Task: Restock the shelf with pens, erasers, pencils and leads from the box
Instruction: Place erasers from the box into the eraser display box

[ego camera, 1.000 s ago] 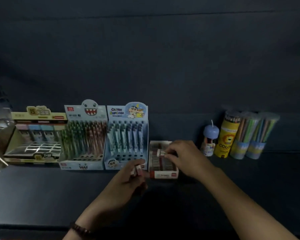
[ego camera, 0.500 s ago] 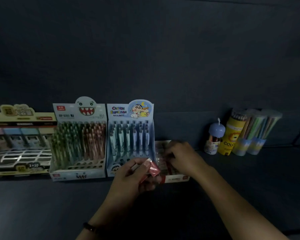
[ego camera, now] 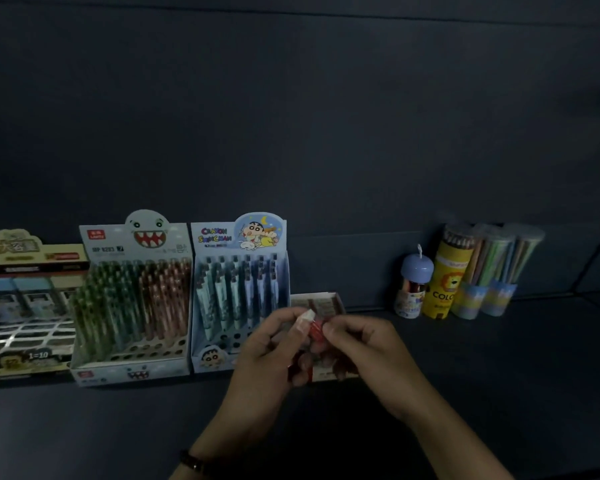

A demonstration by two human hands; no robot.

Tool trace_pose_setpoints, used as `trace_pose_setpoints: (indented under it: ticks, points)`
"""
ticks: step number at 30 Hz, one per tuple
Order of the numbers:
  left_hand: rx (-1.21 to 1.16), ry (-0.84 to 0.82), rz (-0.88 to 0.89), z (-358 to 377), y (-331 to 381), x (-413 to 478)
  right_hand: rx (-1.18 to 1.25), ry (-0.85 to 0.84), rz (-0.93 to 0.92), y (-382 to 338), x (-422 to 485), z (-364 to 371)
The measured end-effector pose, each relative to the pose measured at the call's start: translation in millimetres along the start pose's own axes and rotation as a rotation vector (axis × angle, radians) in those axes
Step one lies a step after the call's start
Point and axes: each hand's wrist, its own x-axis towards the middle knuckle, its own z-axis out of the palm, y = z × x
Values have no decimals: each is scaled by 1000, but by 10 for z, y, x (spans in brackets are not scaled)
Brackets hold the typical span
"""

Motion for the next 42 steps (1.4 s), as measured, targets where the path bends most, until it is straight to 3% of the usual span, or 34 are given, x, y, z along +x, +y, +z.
trace_pose_setpoints:
  ticks: [4, 9, 13, 19, 25, 32, 34, 40, 42]
  points:
    - [101, -41, 24, -55, -17, 19, -15, 50, -44, 44, 42, -116]
    - [84, -90, -66, -58, -49, 49, -313, 84, -171, 28, 75, -249]
    - [73, -30, -57, -86, -90, 53, -489, 137, -322, 82, 195, -368]
    - [90, 53, 82, -181, -190, -16, -725, 123, -232, 290, 474, -552]
    - [-75, 68, 82, -170, -96, -73, -841, 80, -186, 300, 614, -503]
    - [418, 173, 271, -189, -99, -93, -1028, 38, -210, 362, 707, -461]
    - [460, 192, 287, -199, -129, -92, -1076, 33, -223, 385, 737, -453]
    - [308, 267, 220, -240, -192, -38, -1112, -185, -133, 220, 814, -515]
    - [241, 273, 185, -219, -193, -42, -1105, -185, -172, 158, 742, -508]
